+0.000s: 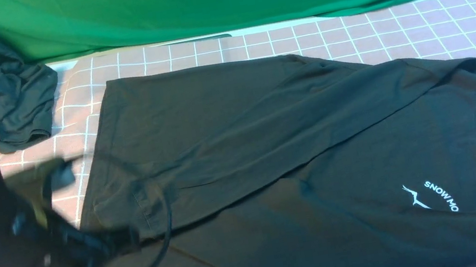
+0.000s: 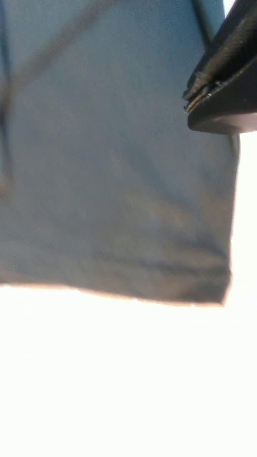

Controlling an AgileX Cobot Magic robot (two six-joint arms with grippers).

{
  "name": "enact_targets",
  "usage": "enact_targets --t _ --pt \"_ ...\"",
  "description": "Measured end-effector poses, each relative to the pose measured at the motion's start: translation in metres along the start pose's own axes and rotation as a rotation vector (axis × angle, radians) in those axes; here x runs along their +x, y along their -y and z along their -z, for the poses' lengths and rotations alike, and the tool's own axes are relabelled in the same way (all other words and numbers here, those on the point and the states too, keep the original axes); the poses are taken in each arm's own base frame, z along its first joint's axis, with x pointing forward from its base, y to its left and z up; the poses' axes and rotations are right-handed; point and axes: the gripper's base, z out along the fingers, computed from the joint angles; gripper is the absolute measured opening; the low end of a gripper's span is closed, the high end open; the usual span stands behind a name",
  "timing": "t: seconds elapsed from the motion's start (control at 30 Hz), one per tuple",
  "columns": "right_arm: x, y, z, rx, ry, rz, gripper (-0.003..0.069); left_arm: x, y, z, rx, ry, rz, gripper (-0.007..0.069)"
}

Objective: Fold a long-sleeved shirt over a pink coffee tablecloth.
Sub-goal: 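Grasp the near edge of the shirt at its hem and shoulder corners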

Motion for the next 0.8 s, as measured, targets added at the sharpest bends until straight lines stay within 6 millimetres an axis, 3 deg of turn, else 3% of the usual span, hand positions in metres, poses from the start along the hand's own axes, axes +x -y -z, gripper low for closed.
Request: enact_targets --t 0.07,0.23,0.43,0.6,0.67,0.8 --pt "0.019 -0.004 -0.002 0.003 0.015 -0.010 0.0042 0.006 -0.004 -0.007 -0.021 -0.027 0.024 0.0014" --pt "0.045 -0.010 0.000 0.015 0.058 -0.016 0.0042 0.007 -0.017 -0.013 -0.047 -0.044 0.105 0.0014" --pt "0.048 -0.012 0.004 0.008 0.074 -0.020 0.0042 -0.006 -0.053 -0.012 -0.067 -0.031 0.244 0.0014" --pt "0.046 -0.013 0.004 -0.004 0.087 -0.030 0.0043 0.005 -0.071 -0.025 -0.086 -0.074 0.256 0.0024" --pt "0.045 -0.013 0.004 -0.007 0.098 -0.032 0.0043 0.010 -0.072 -0.032 -0.082 -0.082 0.237 0.0052" --pt "0.044 -0.013 0.004 -0.006 0.116 -0.031 0.0044 0.018 -0.072 -0.042 -0.045 -0.081 0.191 0.0180"
